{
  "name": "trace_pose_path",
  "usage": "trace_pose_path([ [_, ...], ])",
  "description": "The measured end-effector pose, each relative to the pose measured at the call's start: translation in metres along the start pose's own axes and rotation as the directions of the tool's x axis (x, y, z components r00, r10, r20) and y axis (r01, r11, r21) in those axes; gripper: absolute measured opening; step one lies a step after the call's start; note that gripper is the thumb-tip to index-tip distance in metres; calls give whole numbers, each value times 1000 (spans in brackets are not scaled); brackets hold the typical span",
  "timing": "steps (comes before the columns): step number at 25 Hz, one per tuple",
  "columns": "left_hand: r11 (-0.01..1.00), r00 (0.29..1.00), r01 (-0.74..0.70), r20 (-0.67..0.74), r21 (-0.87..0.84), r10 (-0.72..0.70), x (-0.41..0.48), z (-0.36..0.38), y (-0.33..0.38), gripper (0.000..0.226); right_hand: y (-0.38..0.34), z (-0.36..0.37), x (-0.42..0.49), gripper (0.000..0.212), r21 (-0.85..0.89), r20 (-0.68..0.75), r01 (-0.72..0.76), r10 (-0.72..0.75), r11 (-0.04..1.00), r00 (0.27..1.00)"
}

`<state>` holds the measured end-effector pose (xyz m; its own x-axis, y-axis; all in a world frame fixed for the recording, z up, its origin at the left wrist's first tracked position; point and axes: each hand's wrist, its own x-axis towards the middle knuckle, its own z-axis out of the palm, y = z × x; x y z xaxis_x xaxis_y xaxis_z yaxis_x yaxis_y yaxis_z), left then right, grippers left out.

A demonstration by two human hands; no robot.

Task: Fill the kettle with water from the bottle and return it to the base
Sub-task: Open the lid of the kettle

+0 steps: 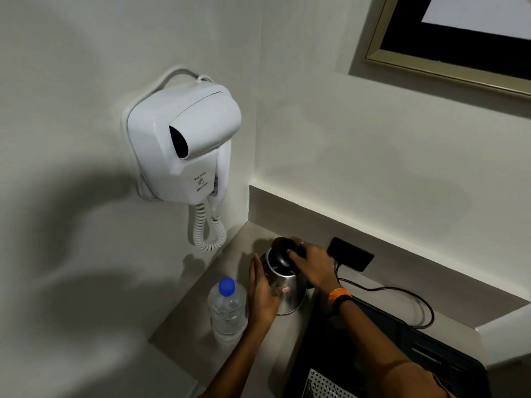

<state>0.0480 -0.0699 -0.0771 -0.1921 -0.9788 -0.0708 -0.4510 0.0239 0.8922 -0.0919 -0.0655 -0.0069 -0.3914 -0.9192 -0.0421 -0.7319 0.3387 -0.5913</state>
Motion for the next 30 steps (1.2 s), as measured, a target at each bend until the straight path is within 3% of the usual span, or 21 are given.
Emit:
trace_pose_path([
  [2, 998, 1000, -24, 12, 51, 23, -4, -5, 9, 109, 6, -10, 2, 34, 270, 22, -32, 27, 962, 999],
  [4, 988, 996, -93, -2, 125, 94, -19, -11, 24, 104, 15, -22, 0, 25, 520, 60, -89, 68, 850, 996],
  [6, 968, 970, -226, -60, 113, 234, -40, -22, 44, 92, 27, -31, -2, 23, 665, 106, -131, 81, 735, 991],
  [8, 893, 871, -441, -196, 92, 450, -61, -45, 57, 67, 35, -37, -4, 24, 728, 137, -121, 30, 675, 990],
  [9, 825, 774, -547, -290, 143, 564, -67, -60, 59, 51, 37, -37, -4, 25, 732, 138, -111, 13, 672, 990],
  [11, 734, 598, -604, -432, 311, 675, -71, -90, 56, 29, 40, -34, -2, 27, 728, 129, -102, 11, 678, 992],
  [12, 738, 587, -581, -451, 343, 672, -71, -104, 51, 26, 41, -32, -2, 27, 729, 123, -98, 10, 677, 992],
  [13, 762, 624, -559, -439, 328, 646, -69, -116, 46, 27, 42, -30, 0, 28, 733, 113, -87, 6, 674, 994],
  [14, 804, 705, -538, -387, 254, 594, -69, -124, 39, 29, 44, -28, 0, 27, 739, 105, -81, 4, 669, 994],
  [16, 883, 864, -470, -202, 1, 460, -69, -134, 24, 27, 45, -26, 1, 26, 747, 95, -81, 14, 660, 995],
  [17, 894, 897, -436, -138, -108, 420, -67, -136, 17, 23, 46, -26, 1, 25, 748, 94, -83, 20, 658, 995],
  [21, 878, 942, -331, -172, -346, 287, -57, -131, 8, 26, 50, -25, 3, 26, 746, 93, -64, -9, 663, 996],
  [24, 903, 951, -272, -235, -332, 200, -54, -122, 13, 50, 48, -24, 2, 26, 759, 87, -55, -18, 649, 996],
  [26, 899, 930, -318, -284, -301, 234, -54, -117, 17, 41, 48, -24, 2, 27, 755, 85, -53, -17, 653, 996],
  [28, 898, 908, -367, -304, -243, 289, -55, -112, 24, 19, 48, -24, 3, 26, 755, 87, -60, -9, 653, 996],
  [30, 895, 889, -410, -299, -177, 348, -54, -107, 26, 15, 48, -24, 3, 25, 755, 88, -67, 0, 653, 996],
])
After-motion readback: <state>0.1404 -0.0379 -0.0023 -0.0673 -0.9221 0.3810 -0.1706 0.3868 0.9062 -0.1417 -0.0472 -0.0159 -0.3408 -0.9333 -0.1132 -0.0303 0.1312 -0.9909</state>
